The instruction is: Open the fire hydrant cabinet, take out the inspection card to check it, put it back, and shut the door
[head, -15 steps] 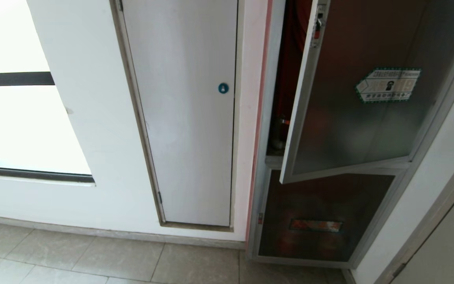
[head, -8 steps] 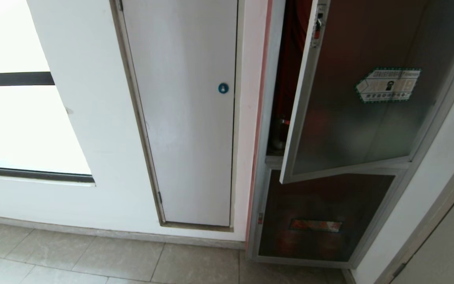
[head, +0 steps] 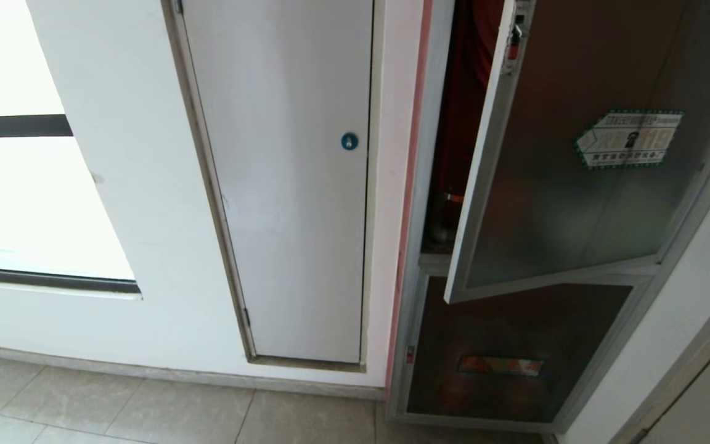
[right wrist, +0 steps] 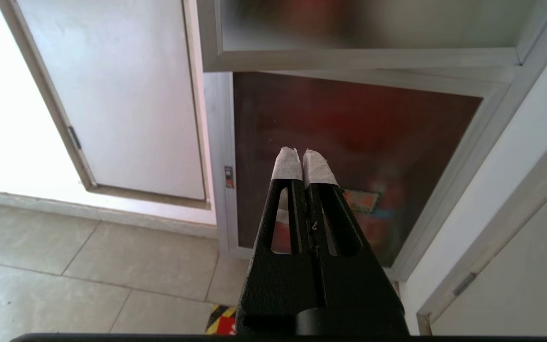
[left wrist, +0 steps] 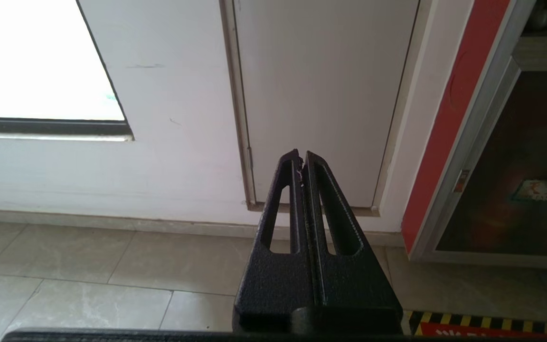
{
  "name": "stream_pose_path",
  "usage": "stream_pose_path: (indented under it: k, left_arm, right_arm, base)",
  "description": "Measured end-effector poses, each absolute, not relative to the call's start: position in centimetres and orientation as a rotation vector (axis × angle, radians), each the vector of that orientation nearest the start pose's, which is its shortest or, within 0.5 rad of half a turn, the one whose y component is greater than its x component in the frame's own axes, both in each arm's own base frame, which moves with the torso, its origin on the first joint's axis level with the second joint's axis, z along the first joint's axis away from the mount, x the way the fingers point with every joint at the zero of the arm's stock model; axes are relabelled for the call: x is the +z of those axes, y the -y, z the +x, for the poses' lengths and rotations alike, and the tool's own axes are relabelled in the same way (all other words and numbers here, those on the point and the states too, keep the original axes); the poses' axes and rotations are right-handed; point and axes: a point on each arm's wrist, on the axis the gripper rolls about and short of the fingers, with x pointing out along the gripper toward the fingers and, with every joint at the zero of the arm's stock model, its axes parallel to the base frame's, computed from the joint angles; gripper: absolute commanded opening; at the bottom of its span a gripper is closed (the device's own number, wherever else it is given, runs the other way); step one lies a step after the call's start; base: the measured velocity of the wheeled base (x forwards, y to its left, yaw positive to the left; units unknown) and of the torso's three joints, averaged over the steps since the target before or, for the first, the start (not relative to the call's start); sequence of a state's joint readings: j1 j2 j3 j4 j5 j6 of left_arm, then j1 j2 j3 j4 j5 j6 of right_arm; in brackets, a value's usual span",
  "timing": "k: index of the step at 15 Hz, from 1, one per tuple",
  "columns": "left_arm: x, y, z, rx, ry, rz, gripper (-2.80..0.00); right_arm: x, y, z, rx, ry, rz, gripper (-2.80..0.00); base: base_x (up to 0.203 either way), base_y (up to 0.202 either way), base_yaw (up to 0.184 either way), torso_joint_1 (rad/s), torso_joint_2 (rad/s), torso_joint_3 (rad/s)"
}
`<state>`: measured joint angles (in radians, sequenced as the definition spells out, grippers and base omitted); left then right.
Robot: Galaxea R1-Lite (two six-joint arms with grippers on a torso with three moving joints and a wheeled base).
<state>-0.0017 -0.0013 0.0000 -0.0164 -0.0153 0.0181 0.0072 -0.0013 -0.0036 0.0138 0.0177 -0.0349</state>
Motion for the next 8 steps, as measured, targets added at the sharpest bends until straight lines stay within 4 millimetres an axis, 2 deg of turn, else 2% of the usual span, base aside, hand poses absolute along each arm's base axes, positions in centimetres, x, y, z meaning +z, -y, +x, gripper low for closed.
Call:
stream_pose_path:
  k: [8]
  left_arm:
    - [7.71, 0.03, -2.29, -0.017, 0.018, 0.018, -2.8]
  right_arm:
    - [7.51, -0.02, -2.32, 0.025, -0.008, -0.035, -2.8]
  base:
    - [0.198, 0.0, -0.001, 0.004, 0.0, 0.002]
